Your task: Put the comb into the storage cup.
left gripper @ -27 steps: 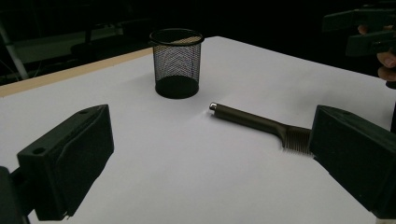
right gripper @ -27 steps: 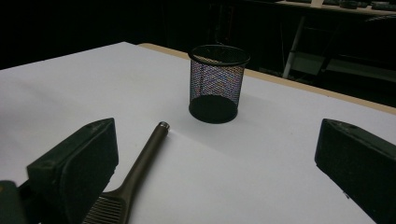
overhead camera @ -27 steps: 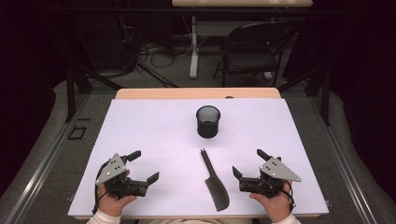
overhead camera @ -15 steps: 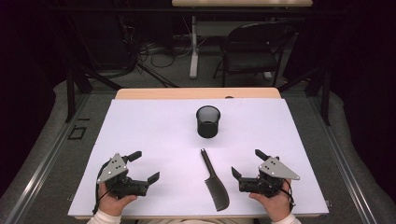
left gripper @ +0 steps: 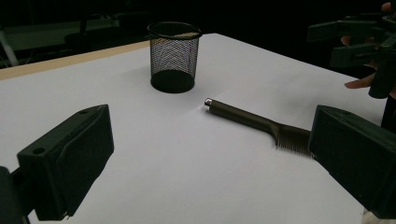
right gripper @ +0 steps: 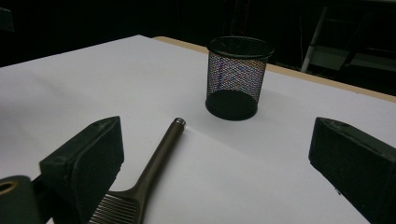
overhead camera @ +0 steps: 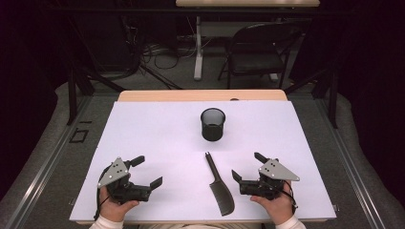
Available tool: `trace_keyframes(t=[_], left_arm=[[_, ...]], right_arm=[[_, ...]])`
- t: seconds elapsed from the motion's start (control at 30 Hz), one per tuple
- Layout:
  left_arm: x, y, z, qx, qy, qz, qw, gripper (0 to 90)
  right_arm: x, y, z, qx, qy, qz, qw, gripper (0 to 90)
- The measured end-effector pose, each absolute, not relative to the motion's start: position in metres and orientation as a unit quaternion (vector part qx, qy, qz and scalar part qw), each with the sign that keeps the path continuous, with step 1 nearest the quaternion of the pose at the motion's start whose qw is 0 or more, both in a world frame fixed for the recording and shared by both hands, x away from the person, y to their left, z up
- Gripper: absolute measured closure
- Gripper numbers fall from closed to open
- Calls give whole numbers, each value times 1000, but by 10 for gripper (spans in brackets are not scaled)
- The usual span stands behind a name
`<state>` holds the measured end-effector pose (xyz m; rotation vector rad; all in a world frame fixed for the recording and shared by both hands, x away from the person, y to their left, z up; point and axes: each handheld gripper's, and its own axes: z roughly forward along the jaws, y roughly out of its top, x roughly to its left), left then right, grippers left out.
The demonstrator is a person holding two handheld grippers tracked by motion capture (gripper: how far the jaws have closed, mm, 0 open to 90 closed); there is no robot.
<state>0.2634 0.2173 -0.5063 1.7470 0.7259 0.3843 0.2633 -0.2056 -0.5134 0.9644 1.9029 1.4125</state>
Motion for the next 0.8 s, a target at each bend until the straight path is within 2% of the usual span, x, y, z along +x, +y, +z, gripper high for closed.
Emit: trace_keyframes(t=[0.43,0.63,0.8], left_arm=[[262,215,-504,751,313,158,560,4],[261,214,-504,752,313,157,558,4],[260,214,-504,753,314,156,557,4]], right_arm=[[265,-197,-513,355,729,518,273,44],[270,-190,-510,355,746,510,242,101],[273,-182,-508,349,758,498,234,145]])
